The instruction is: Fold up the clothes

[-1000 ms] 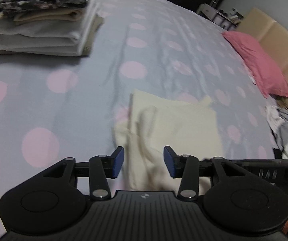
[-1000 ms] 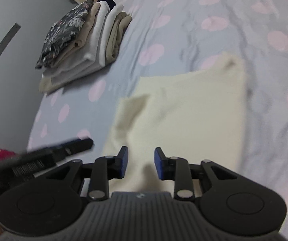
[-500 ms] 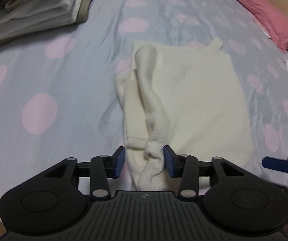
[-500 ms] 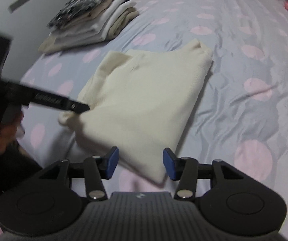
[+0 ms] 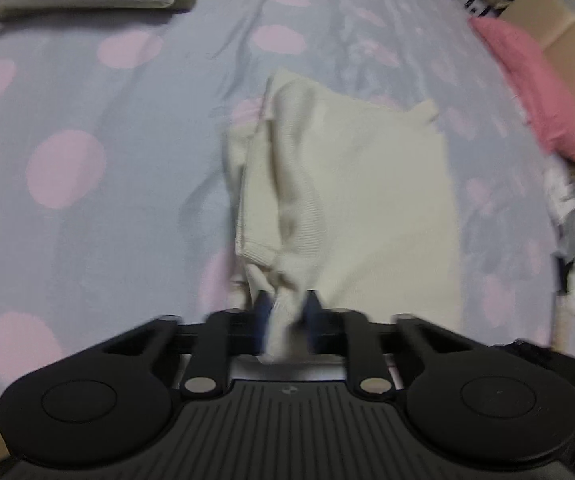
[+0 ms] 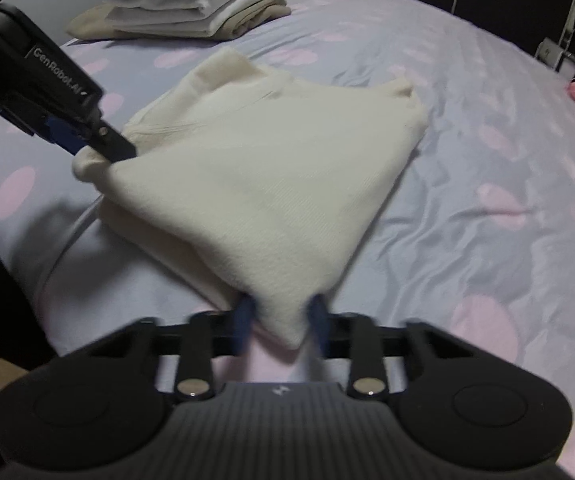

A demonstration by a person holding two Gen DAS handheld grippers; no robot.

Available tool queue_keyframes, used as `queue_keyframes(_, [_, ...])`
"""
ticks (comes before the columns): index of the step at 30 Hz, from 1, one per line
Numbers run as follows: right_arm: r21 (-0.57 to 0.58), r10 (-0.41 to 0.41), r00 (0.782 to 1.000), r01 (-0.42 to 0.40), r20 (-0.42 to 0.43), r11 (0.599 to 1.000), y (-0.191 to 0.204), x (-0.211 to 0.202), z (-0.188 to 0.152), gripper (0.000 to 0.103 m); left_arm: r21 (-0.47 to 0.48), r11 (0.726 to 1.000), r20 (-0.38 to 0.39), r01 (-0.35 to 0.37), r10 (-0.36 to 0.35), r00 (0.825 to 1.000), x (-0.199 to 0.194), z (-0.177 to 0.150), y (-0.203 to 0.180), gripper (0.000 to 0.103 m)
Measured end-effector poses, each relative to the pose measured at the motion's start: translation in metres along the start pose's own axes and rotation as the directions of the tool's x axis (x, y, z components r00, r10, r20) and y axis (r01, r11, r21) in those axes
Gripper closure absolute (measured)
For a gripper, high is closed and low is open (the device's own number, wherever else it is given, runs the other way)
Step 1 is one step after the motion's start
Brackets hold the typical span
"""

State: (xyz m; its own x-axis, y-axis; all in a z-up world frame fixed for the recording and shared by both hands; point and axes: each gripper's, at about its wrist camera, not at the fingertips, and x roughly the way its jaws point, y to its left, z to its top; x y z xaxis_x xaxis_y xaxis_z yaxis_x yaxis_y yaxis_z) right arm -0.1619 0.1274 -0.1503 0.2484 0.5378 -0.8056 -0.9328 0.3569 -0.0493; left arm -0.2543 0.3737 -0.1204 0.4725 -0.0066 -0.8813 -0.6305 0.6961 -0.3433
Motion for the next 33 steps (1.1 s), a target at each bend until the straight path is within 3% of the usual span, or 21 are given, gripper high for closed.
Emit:
queue_keyframes(6, [0.021, -0.040, 0.999, 0.040, 0.023, 0.999, -0.010, -0.020, 0.003, 0.090, 0.021, 1.000, -0.021, 0.012, -0.012, 1.000, 0.001, -0.004, -0.003, 0.097])
queue_keyframes(11, [0.077, -0.024, 0.998, 0.029, -0.064, 0.997, -0.019, -0.002, -0.006, 0.091, 0.049, 0.996, -0.089, -0.070, 0.074, 0.993, 0.023, -0.010, -0.003, 0.097])
queue_keyframes(15, [0.130, 0.012, 0.991, 0.006, -0.133, 0.992, -0.027, 0.010, -0.016, 0.093, 0.084, 0.991, -0.091, -0.103, 0.110, 0.990, 0.031, -0.011, -0.007, 0.097])
queue_keyframes(17, [0.150, 0.029, 0.988, -0.006, -0.151, 0.989, -0.030, 0.011, -0.019, 0.094, 0.094, 0.990, -0.087, -0.109, 0.117, 0.989, 0.029, -0.011, -0.010, 0.094])
queue_keyframes(20, [0.157, 0.038, 0.984, -0.011, -0.173, 0.988, -0.033, 0.006, -0.019, 0.095, 0.125, 0.984, -0.080, -0.128, 0.139, 0.987, 0.021, -0.009, -0.014, 0.077])
queue_keyframes(24, [0.187, 0.060, 0.986, -0.030, -0.154, 0.982, -0.041, -0.008, -0.012, 0.089, 0.148, 0.983, -0.033, -0.108, 0.114, 0.993, 0.001, -0.005, -0.020, 0.057])
queue_keyframes(27, [0.215, 0.080, 0.991, -0.056, -0.106, 0.975, -0.050, -0.014, 0.003, 0.071, 0.130, 0.989, 0.029, -0.067, 0.064, 0.998, -0.010, 0.008, -0.020, 0.051])
queue_keyframes(29, [0.232, 0.093, 0.993, -0.073, -0.074, 0.970, -0.056, -0.019, 0.013, 0.070, 0.124, 0.991, 0.073, -0.052, 0.043, 0.996, -0.013, 0.020, -0.021, 0.052])
queue_keyframes(33, [0.265, 0.117, 0.993, -0.110, -0.009, 0.958, -0.068, -0.027, 0.034, 0.071, 0.135, 0.987, 0.139, -0.090, 0.071, 0.988, -0.006, 0.044, -0.028, 0.066])
